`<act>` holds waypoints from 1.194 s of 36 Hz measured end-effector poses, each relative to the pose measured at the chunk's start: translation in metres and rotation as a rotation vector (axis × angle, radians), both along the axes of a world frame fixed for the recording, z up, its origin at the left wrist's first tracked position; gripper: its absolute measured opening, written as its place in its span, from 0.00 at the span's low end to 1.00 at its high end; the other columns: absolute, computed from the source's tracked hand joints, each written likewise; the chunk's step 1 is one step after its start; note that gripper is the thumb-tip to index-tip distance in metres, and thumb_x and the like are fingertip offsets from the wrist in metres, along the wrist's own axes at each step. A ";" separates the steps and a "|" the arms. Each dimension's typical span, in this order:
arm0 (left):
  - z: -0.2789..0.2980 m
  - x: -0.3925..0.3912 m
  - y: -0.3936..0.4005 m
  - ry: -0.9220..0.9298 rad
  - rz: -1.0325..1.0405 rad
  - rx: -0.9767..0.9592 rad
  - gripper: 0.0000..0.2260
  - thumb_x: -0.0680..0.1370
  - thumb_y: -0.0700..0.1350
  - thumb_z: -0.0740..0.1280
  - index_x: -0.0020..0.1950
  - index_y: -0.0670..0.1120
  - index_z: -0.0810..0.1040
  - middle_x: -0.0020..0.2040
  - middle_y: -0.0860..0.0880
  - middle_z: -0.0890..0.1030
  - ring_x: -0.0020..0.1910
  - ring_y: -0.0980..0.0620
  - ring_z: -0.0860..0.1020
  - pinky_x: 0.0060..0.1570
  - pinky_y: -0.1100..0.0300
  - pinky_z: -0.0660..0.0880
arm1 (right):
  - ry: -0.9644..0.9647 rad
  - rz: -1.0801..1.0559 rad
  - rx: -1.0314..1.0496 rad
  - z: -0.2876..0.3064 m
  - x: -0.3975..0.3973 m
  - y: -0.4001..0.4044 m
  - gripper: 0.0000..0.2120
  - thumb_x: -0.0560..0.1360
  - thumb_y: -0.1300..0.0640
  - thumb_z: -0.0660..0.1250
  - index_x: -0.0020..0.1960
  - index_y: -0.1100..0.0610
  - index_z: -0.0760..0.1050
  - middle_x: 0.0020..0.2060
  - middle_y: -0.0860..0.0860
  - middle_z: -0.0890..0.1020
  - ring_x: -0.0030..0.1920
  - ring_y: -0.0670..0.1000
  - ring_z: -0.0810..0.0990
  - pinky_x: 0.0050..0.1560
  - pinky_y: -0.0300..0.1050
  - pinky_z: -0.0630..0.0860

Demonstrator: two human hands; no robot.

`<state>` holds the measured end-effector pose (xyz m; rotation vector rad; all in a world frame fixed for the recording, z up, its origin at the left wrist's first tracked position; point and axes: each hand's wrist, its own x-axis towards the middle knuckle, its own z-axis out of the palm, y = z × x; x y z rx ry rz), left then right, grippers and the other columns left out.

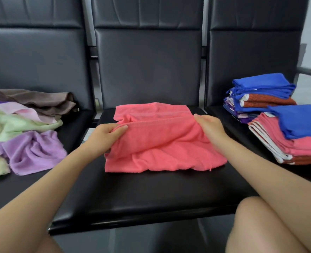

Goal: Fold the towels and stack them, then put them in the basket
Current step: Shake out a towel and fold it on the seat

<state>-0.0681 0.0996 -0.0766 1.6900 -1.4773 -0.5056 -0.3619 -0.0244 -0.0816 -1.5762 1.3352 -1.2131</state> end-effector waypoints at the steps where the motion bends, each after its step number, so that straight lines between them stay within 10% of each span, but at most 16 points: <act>1: -0.002 0.000 -0.004 0.016 0.030 -0.014 0.17 0.81 0.50 0.63 0.37 0.40 0.71 0.33 0.45 0.67 0.31 0.51 0.66 0.32 0.59 0.65 | 0.063 0.006 -0.027 -0.002 0.006 -0.003 0.19 0.79 0.53 0.64 0.45 0.71 0.75 0.34 0.60 0.72 0.37 0.52 0.69 0.37 0.44 0.64; 5: -0.013 -0.006 -0.020 -0.013 0.162 -0.065 0.18 0.81 0.47 0.61 0.33 0.43 0.67 0.30 0.50 0.70 0.28 0.55 0.70 0.34 0.58 0.67 | 0.467 0.165 -0.211 -0.014 0.025 -0.013 0.14 0.81 0.56 0.60 0.36 0.57 0.70 0.36 0.51 0.74 0.43 0.54 0.74 0.44 0.48 0.67; 10: -0.021 -0.008 -0.046 -0.299 0.107 -0.111 0.18 0.80 0.50 0.57 0.45 0.37 0.78 0.44 0.43 0.79 0.46 0.43 0.75 0.48 0.51 0.69 | 0.904 0.431 -0.275 -0.020 0.039 -0.009 0.13 0.82 0.53 0.57 0.38 0.50 0.65 0.44 0.48 0.72 0.51 0.54 0.74 0.54 0.52 0.71; 31: -0.010 -0.042 -0.002 -0.470 0.028 -0.018 0.15 0.82 0.48 0.57 0.37 0.46 0.69 0.39 0.48 0.76 0.42 0.46 0.74 0.42 0.53 0.68 | 0.584 0.358 -0.197 0.001 -0.001 0.034 0.16 0.82 0.53 0.59 0.37 0.58 0.67 0.28 0.48 0.70 0.23 0.44 0.71 0.33 0.45 0.68; 38: -0.016 -0.029 -0.002 -0.417 0.116 0.068 0.15 0.83 0.47 0.56 0.39 0.42 0.70 0.40 0.43 0.77 0.45 0.40 0.76 0.45 0.50 0.71 | 0.731 0.326 -0.149 -0.011 -0.013 0.013 0.15 0.82 0.55 0.58 0.40 0.62 0.70 0.39 0.55 0.76 0.44 0.58 0.75 0.49 0.52 0.70; 43: -0.015 -0.032 0.000 -0.410 0.090 0.110 0.14 0.83 0.47 0.55 0.41 0.43 0.71 0.42 0.44 0.78 0.46 0.42 0.76 0.42 0.55 0.66 | 0.747 0.354 -0.123 -0.007 -0.016 0.019 0.16 0.82 0.54 0.58 0.36 0.56 0.67 0.34 0.51 0.73 0.41 0.54 0.73 0.47 0.53 0.71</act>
